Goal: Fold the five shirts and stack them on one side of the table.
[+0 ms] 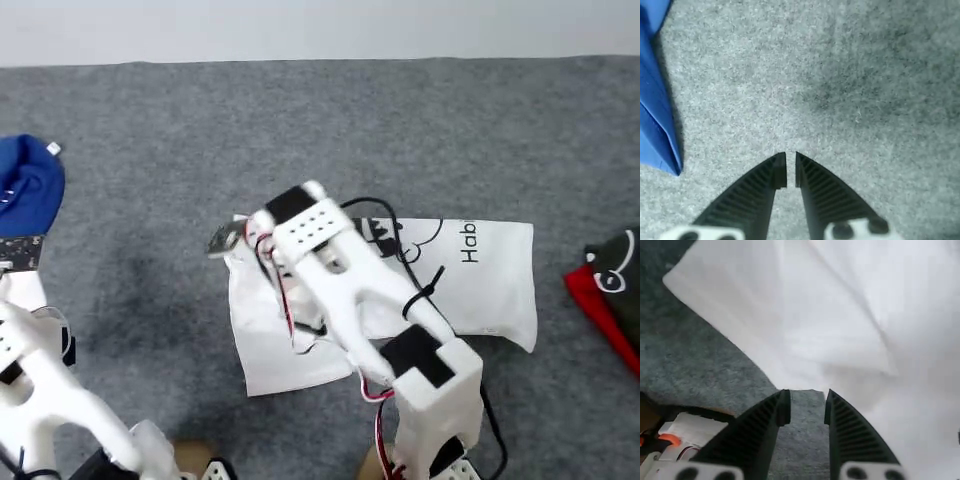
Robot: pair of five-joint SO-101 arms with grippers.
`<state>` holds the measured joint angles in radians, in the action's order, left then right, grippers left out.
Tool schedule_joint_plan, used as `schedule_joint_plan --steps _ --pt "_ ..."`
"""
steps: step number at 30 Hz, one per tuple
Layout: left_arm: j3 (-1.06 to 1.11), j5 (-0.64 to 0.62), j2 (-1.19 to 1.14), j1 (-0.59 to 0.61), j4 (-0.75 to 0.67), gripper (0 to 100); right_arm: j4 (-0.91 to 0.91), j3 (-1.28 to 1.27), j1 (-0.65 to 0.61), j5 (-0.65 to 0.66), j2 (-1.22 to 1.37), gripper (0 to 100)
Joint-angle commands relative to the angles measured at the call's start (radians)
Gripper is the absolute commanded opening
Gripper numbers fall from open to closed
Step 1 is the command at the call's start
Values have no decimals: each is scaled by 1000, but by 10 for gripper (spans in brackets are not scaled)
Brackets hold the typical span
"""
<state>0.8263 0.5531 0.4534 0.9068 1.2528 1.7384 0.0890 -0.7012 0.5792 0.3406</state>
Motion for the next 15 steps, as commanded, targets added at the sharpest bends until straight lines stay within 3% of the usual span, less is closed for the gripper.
schedule_joint_plan --steps 1,15 --pt "-5 0 31 -6 -18 42 -36 -20 -42 5 -65 132" --pt "-5 0 26 -6 -20 42 -232 -103 -117 -21 19 133"
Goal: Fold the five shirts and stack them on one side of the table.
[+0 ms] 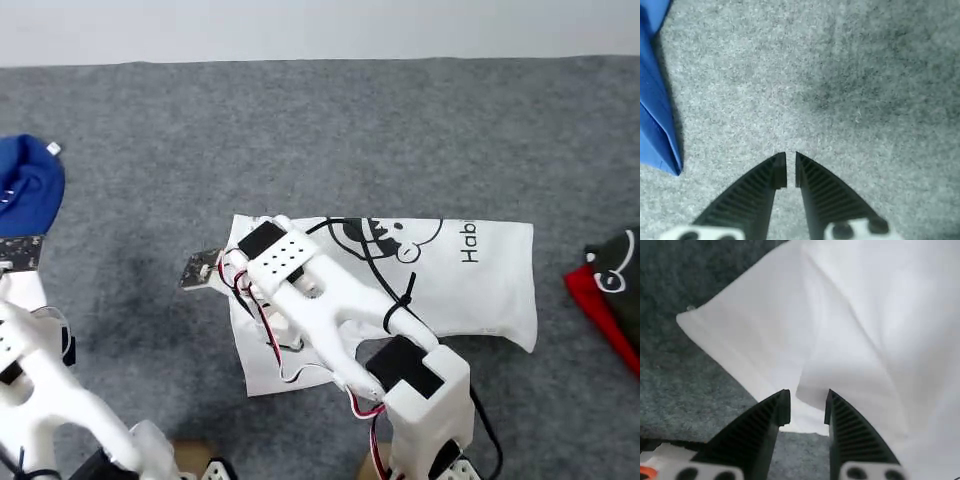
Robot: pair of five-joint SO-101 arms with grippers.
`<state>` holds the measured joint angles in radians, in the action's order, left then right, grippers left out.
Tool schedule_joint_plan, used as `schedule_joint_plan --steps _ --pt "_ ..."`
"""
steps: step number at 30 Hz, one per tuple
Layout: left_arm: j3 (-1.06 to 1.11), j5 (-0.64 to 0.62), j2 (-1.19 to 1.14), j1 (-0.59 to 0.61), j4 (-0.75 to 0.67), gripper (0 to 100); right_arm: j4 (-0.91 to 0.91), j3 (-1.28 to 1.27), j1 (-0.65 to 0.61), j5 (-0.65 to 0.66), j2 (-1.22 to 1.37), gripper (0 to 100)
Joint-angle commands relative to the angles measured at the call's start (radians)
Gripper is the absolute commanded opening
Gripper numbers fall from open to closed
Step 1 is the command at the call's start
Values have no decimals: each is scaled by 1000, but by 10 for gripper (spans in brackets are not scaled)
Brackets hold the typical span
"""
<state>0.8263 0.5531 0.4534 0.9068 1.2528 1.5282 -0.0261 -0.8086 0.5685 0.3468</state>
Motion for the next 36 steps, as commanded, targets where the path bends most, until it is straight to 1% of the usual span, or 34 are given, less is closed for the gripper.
schedule_joint_plan --steps 1,6,9,11,14,22,25,27,29,33,36 --pt "-5 0 26 -6 -20 42 -30 17 -10 -11 38 133" --pt "-5 0 26 -6 -20 42 -53 61 -2 -9 102 122" --pt "-5 0 26 -6 -20 42 -50 94 -2 0 102 57" --pt "-5 0 26 -6 -20 42 -21 123 -2 0 102 36" --pt "-5 0 29 -6 -20 42 27 166 -1 0 104 33" --pt "-4 3 29 -5 -34 42 122 301 67 14 108 32" --pt "-5 5 31 -5 -38 43 183 319 67 18 110 39" --pt "-4 5 25 -5 -49 43 222 319 54 11 107 84" --pt "-4 5 25 -5 -61 43 251 319 42 -31 102 129" --pt "-4 5 23 -6 -75 43 254 316 -7 -54 111 140" --pt "-4 5 23 -20 -74 43 222 311 -45 -52 140 142"
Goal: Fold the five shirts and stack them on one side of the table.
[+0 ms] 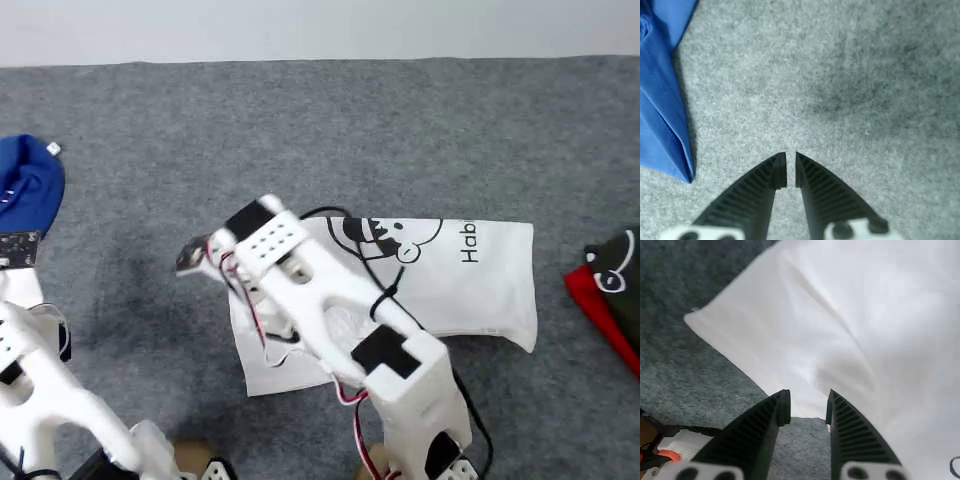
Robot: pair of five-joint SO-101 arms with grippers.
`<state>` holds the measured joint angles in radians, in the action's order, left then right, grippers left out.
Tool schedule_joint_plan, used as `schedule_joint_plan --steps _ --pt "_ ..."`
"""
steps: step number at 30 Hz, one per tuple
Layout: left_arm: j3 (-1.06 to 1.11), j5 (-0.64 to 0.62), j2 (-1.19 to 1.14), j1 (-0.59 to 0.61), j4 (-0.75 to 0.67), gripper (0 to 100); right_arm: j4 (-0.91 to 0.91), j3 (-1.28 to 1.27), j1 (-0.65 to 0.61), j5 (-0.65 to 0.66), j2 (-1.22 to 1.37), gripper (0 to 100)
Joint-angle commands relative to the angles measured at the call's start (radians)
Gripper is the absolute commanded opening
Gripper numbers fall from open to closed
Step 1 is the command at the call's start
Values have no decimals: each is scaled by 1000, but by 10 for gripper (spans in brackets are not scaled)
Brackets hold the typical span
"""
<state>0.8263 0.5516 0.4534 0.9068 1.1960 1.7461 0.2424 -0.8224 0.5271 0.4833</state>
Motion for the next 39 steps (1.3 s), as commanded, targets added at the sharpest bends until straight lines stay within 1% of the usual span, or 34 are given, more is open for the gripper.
schedule_joint_plan --steps 1,10,16,22,24,29,31,33,39 --pt "-4 6 23 -26 -14 43 -7 43 -39 -11 21 142" --pt "-5 6 25 -26 -18 43 -99 48 -22 -9 174 136" --pt "-4 8 23 -26 -34 43 -125 52 7 48 214 67" --pt "-4 8 23 -28 -40 43 -101 104 87 51 213 32" --pt "-4 8 23 -28 -40 43 -65 137 105 77 213 28" --pt "-4 8 23 -46 -40 43 33 305 147 91 213 28" --pt "-4 8 23 -61 -38 43 38 364 163 94 214 28" --pt "-4 6 23 -78 -38 43 36 397 177 124 222 28" --pt "-4 6 23 -94 -38 43 -2 410 179 140 259 35"
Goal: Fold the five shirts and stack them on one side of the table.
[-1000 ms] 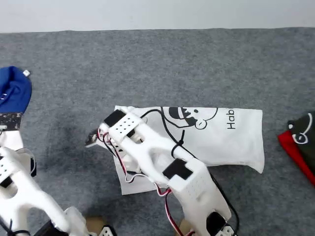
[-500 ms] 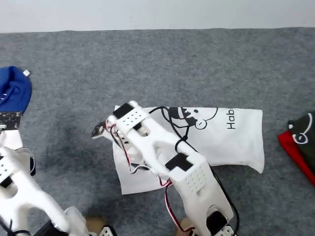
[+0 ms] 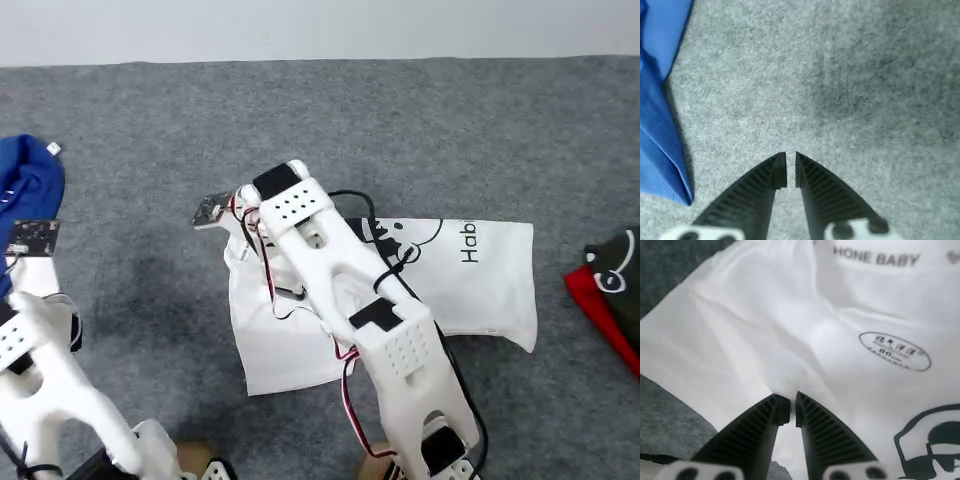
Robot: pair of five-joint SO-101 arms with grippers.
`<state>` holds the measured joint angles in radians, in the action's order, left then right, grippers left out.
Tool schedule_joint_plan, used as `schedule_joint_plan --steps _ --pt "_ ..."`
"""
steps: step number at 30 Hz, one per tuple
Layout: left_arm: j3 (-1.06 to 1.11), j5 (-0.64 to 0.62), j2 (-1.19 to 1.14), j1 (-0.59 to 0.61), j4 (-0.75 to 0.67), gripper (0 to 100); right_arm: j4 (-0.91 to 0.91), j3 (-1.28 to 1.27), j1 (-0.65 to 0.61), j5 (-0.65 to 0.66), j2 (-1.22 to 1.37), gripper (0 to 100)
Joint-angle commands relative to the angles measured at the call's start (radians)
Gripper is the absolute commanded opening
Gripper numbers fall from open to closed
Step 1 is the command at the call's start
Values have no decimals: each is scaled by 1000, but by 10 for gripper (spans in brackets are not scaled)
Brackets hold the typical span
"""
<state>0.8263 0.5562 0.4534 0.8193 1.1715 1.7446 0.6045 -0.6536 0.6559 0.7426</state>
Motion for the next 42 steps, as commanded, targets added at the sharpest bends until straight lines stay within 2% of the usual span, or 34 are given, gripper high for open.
schedule_joint_plan --steps 1,7,15,23,28,34,37,42 --pt "-4 2 23 -6 -14 43 -7 48 10 11 5 46" --pt "-4 2 23 -6 -14 43 -8 89 5 11 8 173" --pt "10 2 26 -6 -15 43 -58 253 12 17 19 197" --pt "25 2 31 -3 -15 43 53 238 2 -17 -5 193" --pt "18 2 32 0 -15 43 51 98 -36 -44 -148 191" --pt "13 -3 29 43 -29 43 48 -253 -142 -49 -378 106" --pt "10 -3 25 98 -61 43 24 -411 -203 -77 -460 140" --pt "16 -3 25 133 -69 43 -130 -612 -254 -104 -529 236"
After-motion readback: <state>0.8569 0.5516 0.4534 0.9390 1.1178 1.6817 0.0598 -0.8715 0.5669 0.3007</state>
